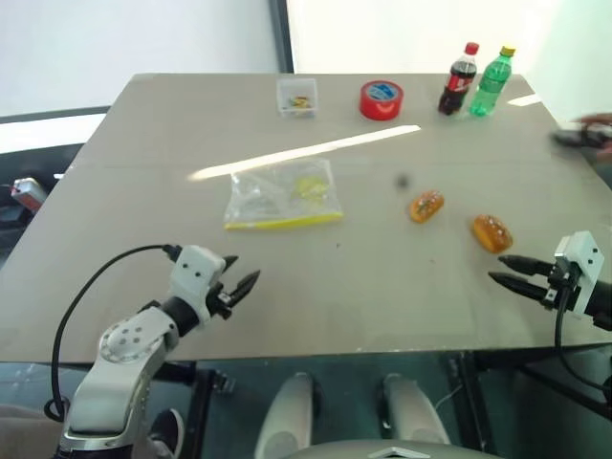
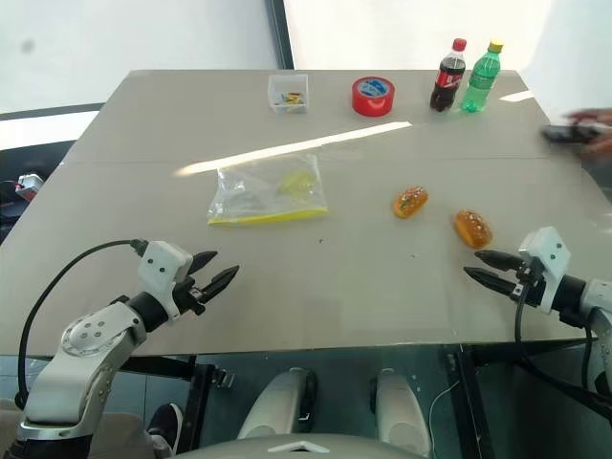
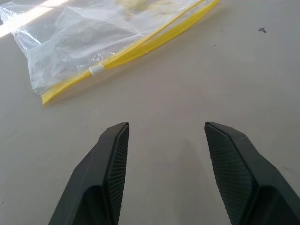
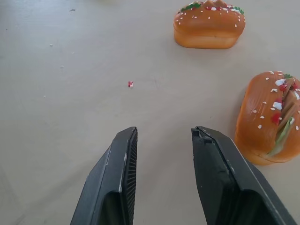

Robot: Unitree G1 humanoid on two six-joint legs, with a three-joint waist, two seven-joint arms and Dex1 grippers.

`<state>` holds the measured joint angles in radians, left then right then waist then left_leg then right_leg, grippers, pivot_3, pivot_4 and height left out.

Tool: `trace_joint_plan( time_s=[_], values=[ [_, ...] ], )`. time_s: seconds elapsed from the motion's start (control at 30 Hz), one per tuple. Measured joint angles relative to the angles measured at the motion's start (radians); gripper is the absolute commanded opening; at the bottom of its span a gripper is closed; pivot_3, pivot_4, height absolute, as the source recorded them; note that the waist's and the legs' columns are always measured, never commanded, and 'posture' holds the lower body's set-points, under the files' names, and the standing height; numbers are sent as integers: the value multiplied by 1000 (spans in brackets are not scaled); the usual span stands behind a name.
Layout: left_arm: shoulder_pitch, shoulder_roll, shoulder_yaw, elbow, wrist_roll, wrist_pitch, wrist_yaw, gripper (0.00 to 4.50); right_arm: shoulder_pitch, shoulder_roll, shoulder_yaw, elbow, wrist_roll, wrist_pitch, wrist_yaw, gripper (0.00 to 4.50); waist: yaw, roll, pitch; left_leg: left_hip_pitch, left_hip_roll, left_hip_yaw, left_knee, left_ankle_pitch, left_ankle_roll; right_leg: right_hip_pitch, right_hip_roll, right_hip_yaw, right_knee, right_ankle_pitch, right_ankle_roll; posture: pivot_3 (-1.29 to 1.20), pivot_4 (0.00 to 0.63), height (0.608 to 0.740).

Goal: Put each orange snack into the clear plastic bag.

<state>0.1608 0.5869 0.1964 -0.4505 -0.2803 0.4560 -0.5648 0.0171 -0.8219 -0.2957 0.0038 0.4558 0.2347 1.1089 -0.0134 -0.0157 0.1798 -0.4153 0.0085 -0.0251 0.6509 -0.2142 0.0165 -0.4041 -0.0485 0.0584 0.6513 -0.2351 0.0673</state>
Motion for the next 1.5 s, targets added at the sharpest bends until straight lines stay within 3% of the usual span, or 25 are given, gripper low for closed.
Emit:
trace_joint_plan(
  time_s=[1.03, 1.27, 1.33, 1.5],
  values=[
    [-24, 1, 2, 0, -39, 11, -20, 2699, 34, 0, 0, -4, -3, -8, 1, 1839, 0, 0, 0, 0, 0, 0, 0, 0, 0, 0, 0, 0, 0, 0, 0, 0, 150, 740],
    [-215, 17, 35, 137, -116, 113, -28, 2699, -22, 26, 23, -118, 29, 43, -33, 1839, -2, 0, 0, 0, -1, -1, 0, 0, 0, 0, 2, -1, 1, -1, 2, 0, 150, 740],
    [-352, 38, 50, 306, -105, 150, 5, 2699, -79, 51, 66, -188, 38, 82, -72, 1839, -1, 0, 0, 0, -2, -2, 0, 0, 0, 0, 2, -2, 2, 0, 4, 0, 150, 740],
    [-517, 41, 71, 539, -90, 167, 47, 2699, -177, 75, 132, -296, 44, 142, -136, 1839, -1, -1, 0, -1, -2, -2, 0, 0, 0, -1, 2, -2, 1, 2, 4, 0, 150, 740]
  ],
)
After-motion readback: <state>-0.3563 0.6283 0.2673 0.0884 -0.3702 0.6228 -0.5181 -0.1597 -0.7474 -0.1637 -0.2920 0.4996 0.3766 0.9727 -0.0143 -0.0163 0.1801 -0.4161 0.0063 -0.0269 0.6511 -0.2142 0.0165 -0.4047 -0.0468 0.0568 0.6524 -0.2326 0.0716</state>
